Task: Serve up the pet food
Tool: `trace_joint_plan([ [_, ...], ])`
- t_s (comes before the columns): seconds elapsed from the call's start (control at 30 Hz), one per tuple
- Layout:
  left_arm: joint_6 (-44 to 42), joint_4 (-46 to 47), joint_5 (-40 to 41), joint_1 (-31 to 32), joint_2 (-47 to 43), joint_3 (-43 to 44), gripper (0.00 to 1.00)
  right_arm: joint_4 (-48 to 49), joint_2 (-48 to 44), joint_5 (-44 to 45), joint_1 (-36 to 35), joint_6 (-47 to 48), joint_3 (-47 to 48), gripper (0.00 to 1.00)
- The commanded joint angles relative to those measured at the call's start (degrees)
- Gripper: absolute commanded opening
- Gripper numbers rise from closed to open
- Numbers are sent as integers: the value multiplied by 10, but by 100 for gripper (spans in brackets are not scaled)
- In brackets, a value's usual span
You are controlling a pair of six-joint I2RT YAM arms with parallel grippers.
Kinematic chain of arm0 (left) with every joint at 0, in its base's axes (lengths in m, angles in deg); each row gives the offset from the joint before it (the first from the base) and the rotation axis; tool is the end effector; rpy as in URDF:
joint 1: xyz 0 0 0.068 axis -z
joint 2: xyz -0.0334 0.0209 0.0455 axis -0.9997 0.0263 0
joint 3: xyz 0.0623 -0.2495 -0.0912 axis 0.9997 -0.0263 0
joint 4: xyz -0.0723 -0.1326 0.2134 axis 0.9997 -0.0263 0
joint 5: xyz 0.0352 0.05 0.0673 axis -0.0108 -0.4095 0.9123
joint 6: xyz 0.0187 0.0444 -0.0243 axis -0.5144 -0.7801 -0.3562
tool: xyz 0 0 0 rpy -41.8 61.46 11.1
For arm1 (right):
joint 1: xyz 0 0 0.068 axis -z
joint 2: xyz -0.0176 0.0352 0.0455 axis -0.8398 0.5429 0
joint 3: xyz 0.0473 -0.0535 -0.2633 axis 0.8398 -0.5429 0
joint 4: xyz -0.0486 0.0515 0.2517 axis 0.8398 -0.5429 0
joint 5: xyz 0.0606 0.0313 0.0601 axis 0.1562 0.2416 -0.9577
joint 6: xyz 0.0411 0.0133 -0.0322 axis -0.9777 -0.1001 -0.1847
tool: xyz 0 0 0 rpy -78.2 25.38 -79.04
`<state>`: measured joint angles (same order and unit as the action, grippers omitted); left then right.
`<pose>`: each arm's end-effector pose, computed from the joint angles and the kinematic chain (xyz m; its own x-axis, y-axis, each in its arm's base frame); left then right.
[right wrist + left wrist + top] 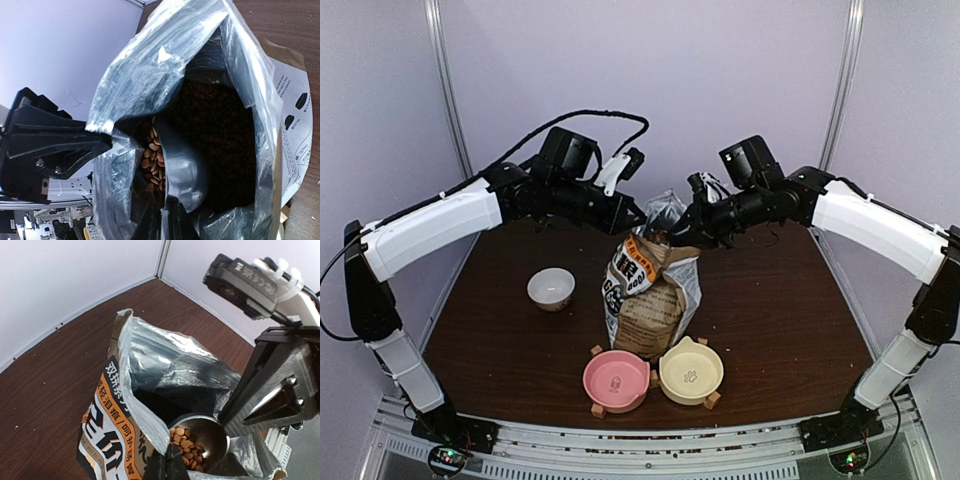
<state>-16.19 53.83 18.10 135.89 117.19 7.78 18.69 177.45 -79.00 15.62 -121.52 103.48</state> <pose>0.2595 -0.2926 0.3747 -0.5724 0.2177 -0.7905 0.7044 0.6241 -0.3381 0.2555 0.2490 0.3652 -0.9376 -0.0119 -0.3476 -0.2900 0.5782 0.7626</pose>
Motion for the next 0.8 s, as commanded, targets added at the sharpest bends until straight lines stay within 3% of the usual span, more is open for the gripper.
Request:
trace_joint_plan([
  [0.0, 5, 51, 15, -7, -36, -9, 0, 78, -54, -45, 16, -52, -44, 0],
  [0.2, 7, 51, 18, -7, -54, -23, 0, 173, -106, -61, 43, -120, -142, 0],
  [0.4, 5, 60, 20, -8, -68, -38, 0, 183, -140, -48, 55, -121, -174, 0],
  [0.77, 5, 66, 23, -9, -85, -50, 0, 342, -186, -89, 77, -237, -271, 0],
])
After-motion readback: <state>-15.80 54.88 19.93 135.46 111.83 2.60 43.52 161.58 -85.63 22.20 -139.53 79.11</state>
